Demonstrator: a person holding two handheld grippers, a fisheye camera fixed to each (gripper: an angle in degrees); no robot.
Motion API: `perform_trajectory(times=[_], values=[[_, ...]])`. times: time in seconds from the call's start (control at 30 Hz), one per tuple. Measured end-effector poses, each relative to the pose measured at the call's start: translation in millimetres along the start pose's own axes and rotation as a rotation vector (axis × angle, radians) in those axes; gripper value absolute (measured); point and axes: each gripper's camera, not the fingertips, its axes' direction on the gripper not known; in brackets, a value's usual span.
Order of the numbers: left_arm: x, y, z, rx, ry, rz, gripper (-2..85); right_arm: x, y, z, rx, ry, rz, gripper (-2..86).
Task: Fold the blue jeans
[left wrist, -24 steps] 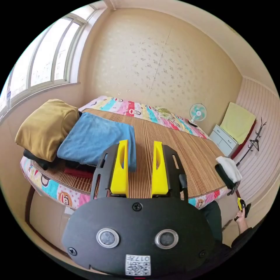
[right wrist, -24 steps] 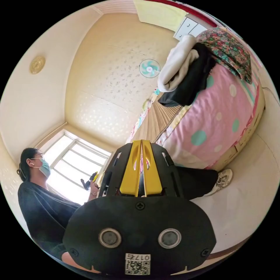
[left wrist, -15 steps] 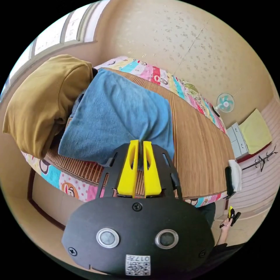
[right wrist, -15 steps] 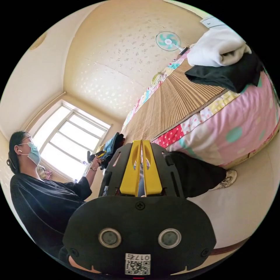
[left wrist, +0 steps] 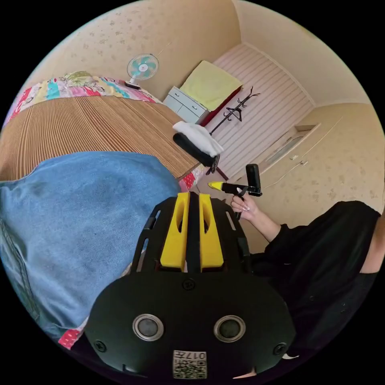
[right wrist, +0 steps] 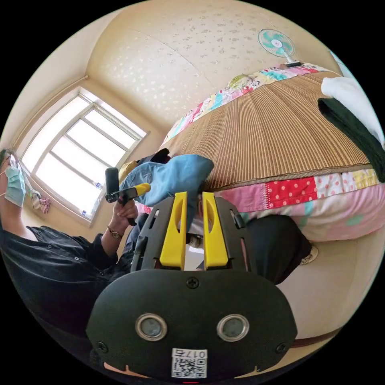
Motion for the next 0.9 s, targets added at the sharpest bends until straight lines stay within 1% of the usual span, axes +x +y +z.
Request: perform_trajectory(times=[0.07,0.1,0.17,0.2,0.23,0.27,0.3,0.33,0.37,0.43,0.47,0.5,0.53,0.57,0.6,0.63,0.67,0.73,0.8,0.87,0.9], values=[[-11,35,-2,0.024,0.026,-0.078,5.6,-34,-15,57,-0.148,0.087,-0.088,10.4],[-16,57,-13,0.053,0.012,-0.133,6.1,-45,-18,72,-0.176,0.106,-0.124,10.8],[-18,87,-38,0.117,-0.048,-0.214,6.6,-104,-24,141,-0.253,0.121,-0.327,12.1],[-17,104,-57,0.157,-0.099,-0.256,6.7,-121,-24,164,-0.275,0.113,-0.39,12.3],[-13,118,-78,0.202,-0.152,-0.286,6.8,-152,-20,212,-0.334,0.108,-0.508,12.6],[-12,124,-89,0.223,-0.176,-0.297,6.8,-180,-11,268,-0.405,0.156,-0.619,12.8],[-10,133,-110,0.259,-0.217,-0.319,6.8,-191,-6,298,-0.434,0.215,-0.667,12.8],[-9,140,-129,0.289,-0.243,-0.343,6.8,-206,8,357,-0.472,0.402,-0.738,12.4],[-10,143,-138,0.301,-0.252,-0.356,6.9,-220,22,389,-0.454,0.562,-0.786,11.6],[-13,153,-172,0.354,-0.306,-0.416,7.5,-231,37,400,-0.406,0.664,-0.731,10.6],[-13,156,-180,0.369,-0.329,-0.432,7.7,-232,50,396,-0.349,0.649,-0.744,8.9],[-14,162,-194,0.401,-0.387,-0.462,8.3,-231,55,390,-0.313,0.618,-0.751,8.0],[-14,168,-207,0.431,-0.474,-0.496,9.4,-225,57,380,-0.277,0.546,-0.711,5.7],[-14,170,-212,0.443,-0.522,-0.514,9.9,-218,49,372,-0.291,0.46,-0.651,4.3],[-19,172,-221,0.452,-0.604,-0.556,11.5,-214,44,368,-0.3,0.421,-0.625,4.0],[-30,169,-226,0.428,-0.645,-0.606,12.8,-208,33,360,-0.303,0.359,-0.582,3.5],[-38,166,-227,0.401,-0.645,-0.631,13.3,-203,26,354,-0.292,0.314,-0.559,3.1],[-75,151,-226,0.25,-0.605,-0.736,14.3,-198,20,355,-0.315,0.285,-0.569,2.8],[-88,140,-227,0.212,-0.584,-0.731,13.6,-195,21,361,-0.349,0.292,-0.592,2.6],[-104,127,-220,0.112,-0.508,-0.723,12.9,-190,26,364,-0.333,0.308,-0.585,2.5],[-117,120,-210,0.003,-0.447,-0.719,10.9,-189,27,363,-0.32,0.311,-0.57,2.5]])
